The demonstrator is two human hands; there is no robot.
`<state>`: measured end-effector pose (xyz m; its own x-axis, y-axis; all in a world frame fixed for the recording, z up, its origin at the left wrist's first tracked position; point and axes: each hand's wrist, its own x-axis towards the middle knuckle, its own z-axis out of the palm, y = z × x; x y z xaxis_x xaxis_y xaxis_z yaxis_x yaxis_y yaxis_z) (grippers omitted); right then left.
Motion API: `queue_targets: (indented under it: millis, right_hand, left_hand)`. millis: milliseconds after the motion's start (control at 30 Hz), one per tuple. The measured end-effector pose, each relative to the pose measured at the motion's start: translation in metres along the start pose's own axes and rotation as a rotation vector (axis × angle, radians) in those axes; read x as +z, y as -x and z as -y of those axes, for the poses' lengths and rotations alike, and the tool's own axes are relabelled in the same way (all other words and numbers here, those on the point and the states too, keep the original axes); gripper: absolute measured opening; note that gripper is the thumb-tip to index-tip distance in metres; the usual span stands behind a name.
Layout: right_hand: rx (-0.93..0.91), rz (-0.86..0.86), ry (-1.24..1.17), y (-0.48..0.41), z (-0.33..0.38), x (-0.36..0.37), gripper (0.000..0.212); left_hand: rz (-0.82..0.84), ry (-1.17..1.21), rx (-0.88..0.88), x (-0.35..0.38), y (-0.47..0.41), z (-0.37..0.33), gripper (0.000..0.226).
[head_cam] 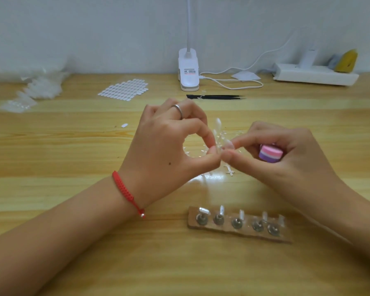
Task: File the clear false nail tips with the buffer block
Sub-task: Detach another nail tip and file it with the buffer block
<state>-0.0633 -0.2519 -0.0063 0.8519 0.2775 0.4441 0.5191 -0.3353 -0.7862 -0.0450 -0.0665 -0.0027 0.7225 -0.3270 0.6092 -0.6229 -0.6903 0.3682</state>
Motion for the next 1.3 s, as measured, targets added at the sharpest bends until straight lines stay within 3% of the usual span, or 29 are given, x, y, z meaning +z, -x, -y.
queue_targets:
  millis: [167, 233, 433, 600, 867, 1067, 1300]
  right_hand:
    - [0.103, -0.1, -0.058, -0.0037, 0.0001, -0.0051, 0.018]
    - [0.15, -0.086, -0.109, -0.0038, 0.0006, -0.0066, 0.022]
    - [0.317, -0.115, -0.306, -0.0043, -0.0015, -0.0056, 0.032]
    - [0.358, -0.128, -0.304, -0.0054, -0.0016, -0.0072, 0.032]
    - [0.348, -0.137, -0.281, -0.0041, 0.0, -0.0074, 0.031]
    - [0.343, -0.064, -0.267, -0.0035, 0.0041, -0.0011, 0.035]
    - [0.424, -0.151, -0.303, -0.0044, 0.0006, -0.005, 0.034]
  left_hand:
    - [-0.07, 0.142, -0.091, -0.0031, -0.0024, 0.0032, 0.016]
    - [-0.031, 0.26, -0.16, -0.0048, -0.0041, 0.0022, 0.024]
    - [0.092, 0.535, -0.301, -0.0071, -0.0062, -0.0018, 0.02]
    - [0.101, 0.7, -0.427, -0.0073, -0.0063, 0.0008, 0.025]
    - [0.165, 0.835, -0.488, -0.0086, -0.0082, 0.0065, 0.025]
    - [0.15, 0.908, -0.478, -0.0028, -0.0052, -0.0012, 0.013]
    - [0.272, 0.884, -0.46, -0.0067, -0.005, 0.0046, 0.026]
